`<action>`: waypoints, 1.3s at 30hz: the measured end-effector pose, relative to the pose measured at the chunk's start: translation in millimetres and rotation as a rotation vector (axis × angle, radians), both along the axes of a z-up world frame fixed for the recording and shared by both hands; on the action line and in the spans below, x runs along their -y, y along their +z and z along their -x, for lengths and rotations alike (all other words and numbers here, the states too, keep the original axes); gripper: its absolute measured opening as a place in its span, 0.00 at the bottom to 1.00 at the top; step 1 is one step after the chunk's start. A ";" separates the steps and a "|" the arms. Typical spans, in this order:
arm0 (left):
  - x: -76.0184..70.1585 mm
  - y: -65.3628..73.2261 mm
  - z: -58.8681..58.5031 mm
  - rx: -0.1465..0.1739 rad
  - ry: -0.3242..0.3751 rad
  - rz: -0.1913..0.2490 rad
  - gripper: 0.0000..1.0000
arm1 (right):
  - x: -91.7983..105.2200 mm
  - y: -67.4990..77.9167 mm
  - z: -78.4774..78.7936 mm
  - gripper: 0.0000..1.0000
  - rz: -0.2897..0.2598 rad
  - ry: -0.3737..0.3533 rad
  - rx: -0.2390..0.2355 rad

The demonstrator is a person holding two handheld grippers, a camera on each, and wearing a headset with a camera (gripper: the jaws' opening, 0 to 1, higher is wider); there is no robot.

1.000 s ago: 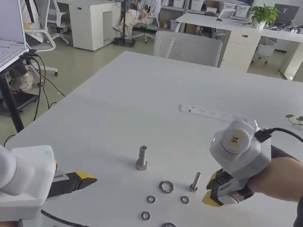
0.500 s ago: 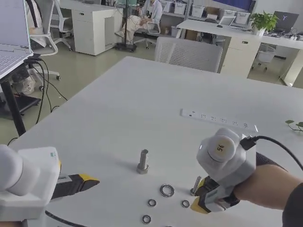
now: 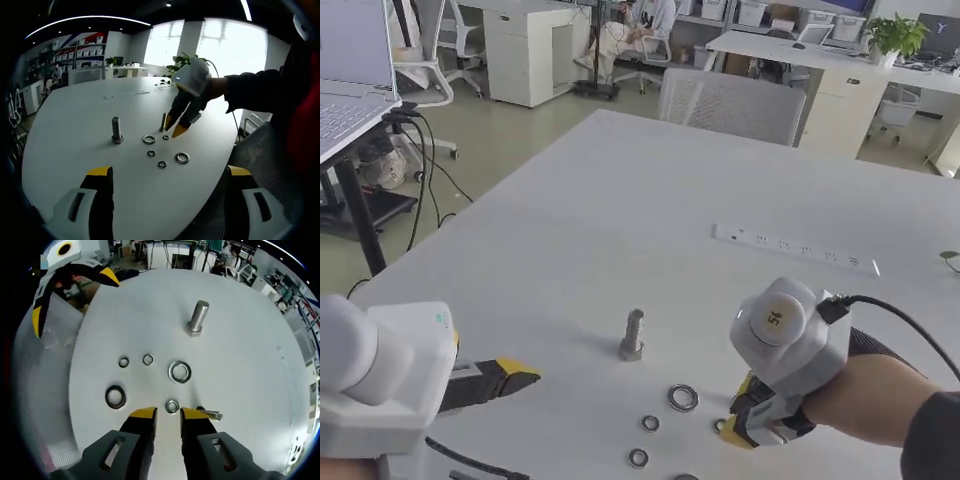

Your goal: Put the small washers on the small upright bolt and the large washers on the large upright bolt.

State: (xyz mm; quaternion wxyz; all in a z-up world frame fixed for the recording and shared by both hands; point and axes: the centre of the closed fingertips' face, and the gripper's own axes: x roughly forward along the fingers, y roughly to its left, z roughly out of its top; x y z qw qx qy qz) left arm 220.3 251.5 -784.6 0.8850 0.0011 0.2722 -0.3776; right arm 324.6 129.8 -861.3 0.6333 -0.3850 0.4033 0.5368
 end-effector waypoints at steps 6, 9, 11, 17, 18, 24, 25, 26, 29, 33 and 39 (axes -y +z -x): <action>1.3 0.2 0.1 -0.003 -0.003 0.003 0.92 | -0.4 -4.1 -1.3 0.20 0.005 -0.004 -0.004; 1.4 1.2 -0.5 -0.001 0.000 0.007 0.92 | 0.9 -6.8 -2.6 0.20 0.014 -0.002 -0.002; 1.3 1.2 -0.6 -0.003 0.000 0.008 0.92 | 0.9 -7.7 -4.0 0.20 0.013 -0.004 -0.001; 1.2 1.5 -0.6 -0.002 0.000 0.010 0.92 | 0.2 -10.4 -4.4 0.20 0.021 -0.002 -0.002; 1.1 1.5 -0.6 -0.003 0.000 0.011 0.92 | 0.3 -10.6 -4.8 0.20 0.023 -0.001 0.000; 1.5 1.8 -0.8 -0.004 -0.002 0.013 0.92 | -0.7 -11.6 -6.1 0.20 0.022 0.000 -0.003; 1.3 1.9 -0.9 -0.004 -0.002 0.013 0.92 | -0.7 -11.6 -6.1 0.20 0.023 0.000 -0.004; 1.6 2.4 -0.9 -0.005 -0.002 0.018 0.92 | -0.6 -11.4 -6.2 0.20 0.024 -0.001 -0.005; 1.1 2.4 -1.4 -0.004 -0.001 0.018 0.92 | -0.7 -11.0 -6.4 0.19 0.019 -0.008 -0.014; 0.9 3.1 -2.0 -0.002 -0.003 0.019 0.92 | -1.2 -10.7 -5.7 0.18 0.011 -0.016 -0.028; 1.2 4.2 -2.9 -0.001 -0.004 0.025 0.92 | 0.3 -10.6 -7.4 0.16 0.011 -0.022 -0.031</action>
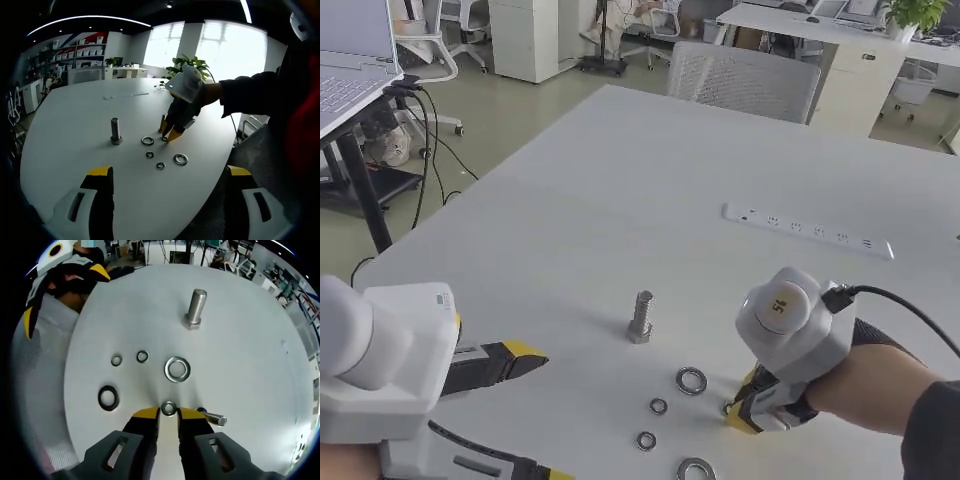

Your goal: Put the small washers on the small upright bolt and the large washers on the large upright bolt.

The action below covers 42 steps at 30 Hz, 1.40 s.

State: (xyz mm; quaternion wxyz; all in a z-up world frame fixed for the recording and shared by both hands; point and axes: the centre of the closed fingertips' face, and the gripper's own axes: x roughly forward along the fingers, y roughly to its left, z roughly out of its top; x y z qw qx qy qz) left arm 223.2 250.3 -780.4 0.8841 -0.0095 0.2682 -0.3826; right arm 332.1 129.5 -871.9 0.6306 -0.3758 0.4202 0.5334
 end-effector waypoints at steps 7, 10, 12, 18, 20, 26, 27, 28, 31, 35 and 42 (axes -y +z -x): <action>0.2 -0.7 -0.7 0.001 0.001 0.001 0.92 | 0.5 -1.2 -1.1 0.15 0.000 0.006 0.004; 0.5 -1.4 -0.4 0.000 0.000 0.000 0.92 | 0.5 -1.3 -1.0 0.14 0.000 0.006 0.004; 0.6 -1.6 -0.2 -0.002 0.000 0.001 0.91 | 0.5 -1.2 -0.8 0.14 0.000 0.005 0.001; 1.1 -1.9 0.2 -0.002 -0.003 -0.001 0.91 | 1.6 -1.5 0.3 0.14 0.002 0.009 -0.001; 1.3 -1.9 0.4 -0.002 -0.004 -0.001 0.91 | 2.5 -1.4 0.6 0.14 0.006 0.011 0.000; 1.1 -1.6 0.2 0.001 -0.002 -0.002 0.91 | 4.7 -1.5 4.8 0.14 0.014 0.013 -0.007; 1.0 -1.7 0.3 0.001 -0.003 -0.004 0.91 | 5.2 -1.3 5.1 0.14 0.014 0.014 -0.006; 1.4 -1.6 0.5 0.000 -0.004 -0.003 0.91 | 6.2 -0.8 5.3 0.14 0.015 0.011 -0.006; 1.5 -2.2 0.5 -0.001 -0.006 -0.005 0.91 | 8.9 2.8 5.5 0.14 0.013 0.008 -0.002; 1.6 -2.3 0.5 0.001 -0.007 -0.005 0.91 | 12.0 6.8 6.2 0.14 0.011 0.001 0.001; 2.2 -1.5 1.0 0.003 -0.008 -0.003 0.91 | 19.8 11.7 11.7 0.14 0.011 -0.012 0.000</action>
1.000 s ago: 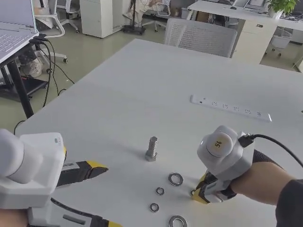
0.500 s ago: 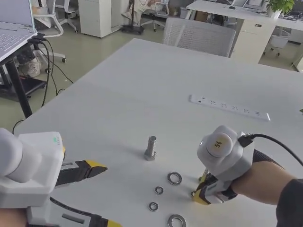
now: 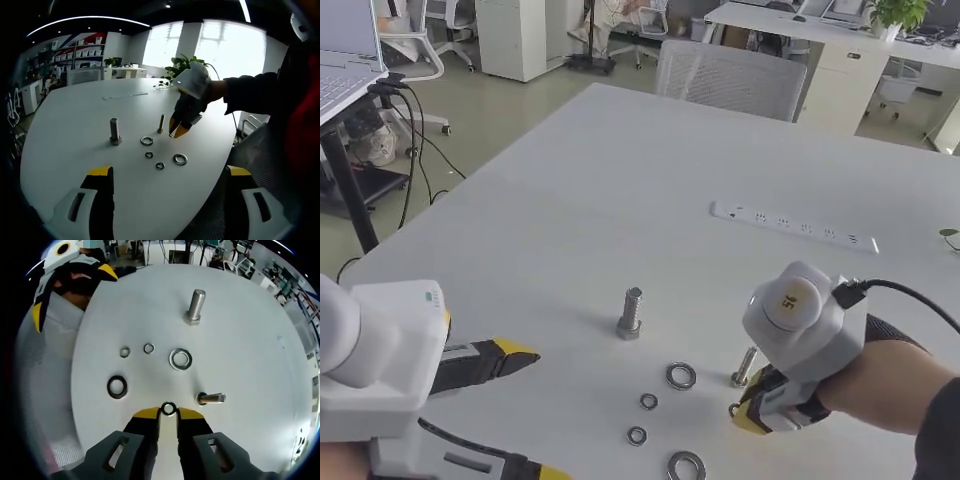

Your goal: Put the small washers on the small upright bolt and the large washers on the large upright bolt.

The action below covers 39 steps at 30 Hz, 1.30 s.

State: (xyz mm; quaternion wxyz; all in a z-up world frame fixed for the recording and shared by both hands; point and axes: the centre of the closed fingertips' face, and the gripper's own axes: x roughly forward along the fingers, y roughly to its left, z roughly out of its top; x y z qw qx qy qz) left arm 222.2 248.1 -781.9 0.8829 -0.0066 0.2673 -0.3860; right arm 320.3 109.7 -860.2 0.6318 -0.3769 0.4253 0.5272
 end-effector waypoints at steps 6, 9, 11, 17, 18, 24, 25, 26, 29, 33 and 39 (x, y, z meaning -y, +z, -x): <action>0.3 -0.8 0.5 0.000 -0.003 -0.005 0.91 | 7.2 5.6 1.8 0.14 -0.010 -0.019 0.002; 0.7 -1.3 1.0 -0.002 -0.005 -0.006 0.91 | 11.7 8.4 1.2 0.14 -0.012 -0.027 0.007; 1.2 -1.3 1.1 -0.002 -0.006 -0.005 0.91 | 14.7 10.3 0.7 0.14 -0.010 -0.031 0.009; 2.2 -1.2 1.3 -0.003 -0.009 -0.005 0.91 | 22.7 20.8 -3.1 0.14 -0.001 -0.032 0.017; 1.7 -1.1 0.8 -0.002 -0.007 -0.006 0.91 | 24.2 24.3 -4.6 0.14 0.000 -0.032 0.020; 1.6 -0.1 0.2 0.003 -0.003 -0.003 0.91 | 23.8 45.3 -13.6 0.14 -0.018 -0.036 0.044; 1.4 -0.1 0.0 0.004 -0.002 -0.005 0.91 | 23.0 49.5 -15.6 0.14 -0.020 -0.033 0.055; 1.5 -0.2 0.1 0.003 -0.002 -0.005 0.91 | 22.7 52.0 -17.1 0.14 -0.019 -0.031 0.062; 1.7 -0.1 0.3 0.004 -0.003 -0.003 0.91 | 20.1 61.3 -21.7 0.14 -0.025 -0.025 0.082; 1.5 0.3 0.1 0.005 0.000 0.001 0.91 | 14.5 70.4 -27.9 0.14 -0.035 -0.020 0.102; 0.2 -0.3 0.3 0.003 0.004 0.001 0.91 | 9.4 74.2 -32.9 0.14 -0.026 -0.003 0.112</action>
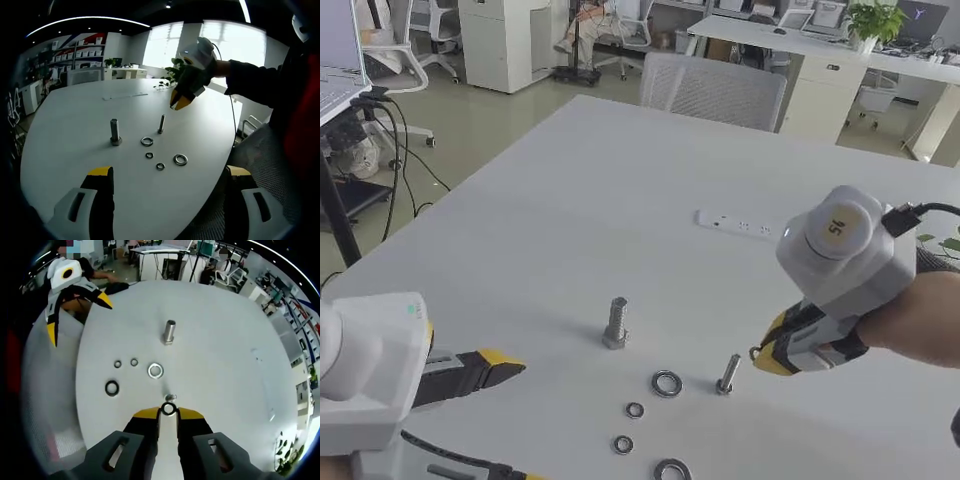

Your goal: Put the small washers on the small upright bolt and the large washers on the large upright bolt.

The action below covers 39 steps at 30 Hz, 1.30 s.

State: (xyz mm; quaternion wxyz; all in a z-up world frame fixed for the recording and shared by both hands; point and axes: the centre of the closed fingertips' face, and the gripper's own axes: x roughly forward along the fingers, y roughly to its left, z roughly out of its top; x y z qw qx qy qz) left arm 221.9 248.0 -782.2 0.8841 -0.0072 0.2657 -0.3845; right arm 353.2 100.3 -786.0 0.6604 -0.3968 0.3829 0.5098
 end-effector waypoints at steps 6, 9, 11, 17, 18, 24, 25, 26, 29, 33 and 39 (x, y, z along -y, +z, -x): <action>-0.1 -0.4 0.6 -0.001 -0.001 -0.001 0.91 | -4.7 -0.7 -5.6 0.14 0.015 0.019 0.002; -0.5 -0.3 0.6 0.000 0.001 -0.001 0.91 | -7.6 -2.3 -6.2 0.14 0.020 0.025 -0.002; -0.4 -0.1 0.8 -0.001 0.002 0.002 0.91 | -9.1 -4.7 -5.5 0.14 0.026 0.030 -0.007; -0.8 -0.7 1.2 -0.006 -0.001 0.000 0.91 | -12.1 -12.1 -5.7 0.14 0.046 0.047 -0.022; -1.0 -0.6 1.0 -0.006 0.000 0.001 0.91 | -12.4 -13.6 -6.1 0.14 0.050 0.049 -0.024; -1.5 -0.3 0.5 -0.007 0.001 0.001 0.91 | -12.6 -17.9 -8.9 0.14 0.064 0.058 -0.040; -1.8 -0.3 0.3 -0.007 0.002 0.000 0.91 | -12.6 -18.9 -9.0 0.14 0.068 0.059 -0.045; -1.7 -0.2 0.2 -0.008 0.002 0.001 0.91 | -12.6 -19.5 -8.8 0.14 0.072 0.063 -0.046; -2.5 0.0 -0.3 -0.009 0.004 0.001 0.91 | -13.8 -20.5 -9.4 0.14 0.074 0.067 -0.050; -2.7 0.1 -0.9 -0.010 0.004 0.001 0.91 | -14.3 -21.9 -10.4 0.14 0.080 0.072 -0.054; -2.4 0.7 -1.5 -0.011 0.004 0.002 0.91 | -14.9 -23.7 -10.5 0.14 0.085 0.076 -0.063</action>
